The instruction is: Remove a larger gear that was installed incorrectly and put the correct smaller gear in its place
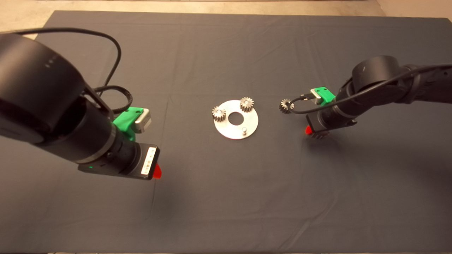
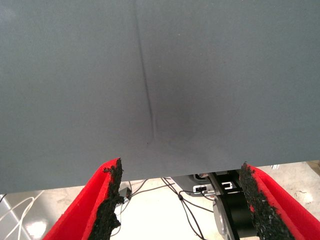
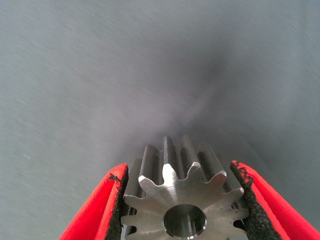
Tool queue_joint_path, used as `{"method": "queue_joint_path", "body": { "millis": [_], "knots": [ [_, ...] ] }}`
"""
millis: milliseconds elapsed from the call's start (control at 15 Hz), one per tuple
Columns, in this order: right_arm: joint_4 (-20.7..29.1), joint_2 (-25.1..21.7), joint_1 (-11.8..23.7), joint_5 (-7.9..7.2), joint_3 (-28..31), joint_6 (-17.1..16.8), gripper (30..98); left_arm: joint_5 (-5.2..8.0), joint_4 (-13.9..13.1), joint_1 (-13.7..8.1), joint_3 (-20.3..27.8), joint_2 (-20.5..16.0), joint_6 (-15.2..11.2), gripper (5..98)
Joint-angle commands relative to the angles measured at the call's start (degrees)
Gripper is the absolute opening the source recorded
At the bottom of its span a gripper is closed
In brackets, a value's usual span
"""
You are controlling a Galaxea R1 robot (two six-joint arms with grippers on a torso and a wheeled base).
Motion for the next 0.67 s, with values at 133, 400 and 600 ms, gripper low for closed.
{"method": "queue_joint_path", "body": {
  "millis": [133, 400, 600],
  "knots": [
    [1.2, -3.0, 1.4, -7.68, 2.5, -0.5, 51.3, 6.61, 0.5, -0.6, 0.1, 0.2, -0.3, 59.2],
    [1.2, -2.3, 1.5, -7.68, 2.9, -0.4, 53.0, 6.61, 0.5, -0.5, 0.1, 0.1, -0.2, 59.2],
    [1.2, -1.3, 1.5, -7.68, 3.1, -0.4, 53.0, 6.61, 0.5, -0.5, 0.1, 0.2, -0.2, 59.2]
  ]
}}
